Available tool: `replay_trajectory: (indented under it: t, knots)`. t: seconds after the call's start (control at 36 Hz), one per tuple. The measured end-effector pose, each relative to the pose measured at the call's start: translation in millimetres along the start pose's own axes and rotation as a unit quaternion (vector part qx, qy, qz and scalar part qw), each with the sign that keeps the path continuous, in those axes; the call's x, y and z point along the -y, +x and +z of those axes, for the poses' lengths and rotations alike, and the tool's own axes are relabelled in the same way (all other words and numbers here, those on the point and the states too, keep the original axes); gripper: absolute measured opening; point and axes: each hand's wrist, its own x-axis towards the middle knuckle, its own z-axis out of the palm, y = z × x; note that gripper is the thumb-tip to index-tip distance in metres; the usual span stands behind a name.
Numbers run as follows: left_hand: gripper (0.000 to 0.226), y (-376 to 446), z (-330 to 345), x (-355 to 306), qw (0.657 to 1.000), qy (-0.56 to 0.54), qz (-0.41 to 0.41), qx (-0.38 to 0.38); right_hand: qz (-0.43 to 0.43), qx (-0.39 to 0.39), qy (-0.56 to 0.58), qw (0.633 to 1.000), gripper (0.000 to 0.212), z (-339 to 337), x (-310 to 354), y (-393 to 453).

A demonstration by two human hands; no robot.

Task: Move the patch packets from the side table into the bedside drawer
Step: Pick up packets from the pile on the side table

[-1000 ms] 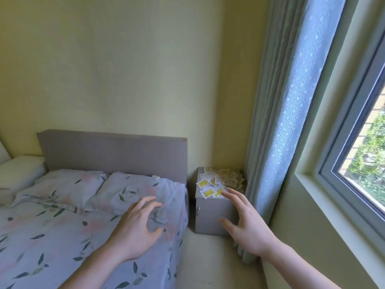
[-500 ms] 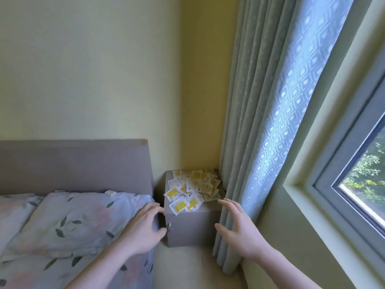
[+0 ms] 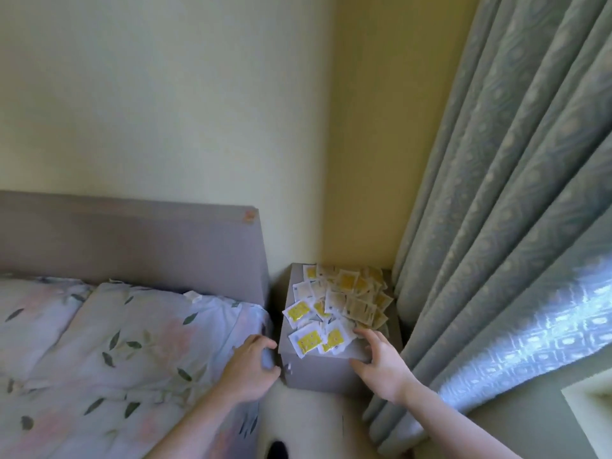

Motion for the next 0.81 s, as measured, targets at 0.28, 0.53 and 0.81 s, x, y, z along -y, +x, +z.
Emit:
replay_trajectory:
  t: [0.28, 0.53, 0.81]
  knots:
    - [0.050, 135.5, 6.6, 29.5, 0.994, -0.023, -0.050, 0.100, 0.098, 0.032, -0.012, 0.995, 0.061, 18.0, -12.5, 114.8]
    - [0.043, 261.1, 19.4, 74.8, 0.985, -0.025, -0.107, 0.135, 0.186, 0.048, 0.028, 0.981, 0.055, 54.2, -29.9, 213.1]
    - [0.050, 368.1, 84.6, 107.0, 0.979, -0.039, -0.154, 0.128, 0.221, 0.074, -0.019, 0.972, 0.051, 117.2, -79.4, 307.8]
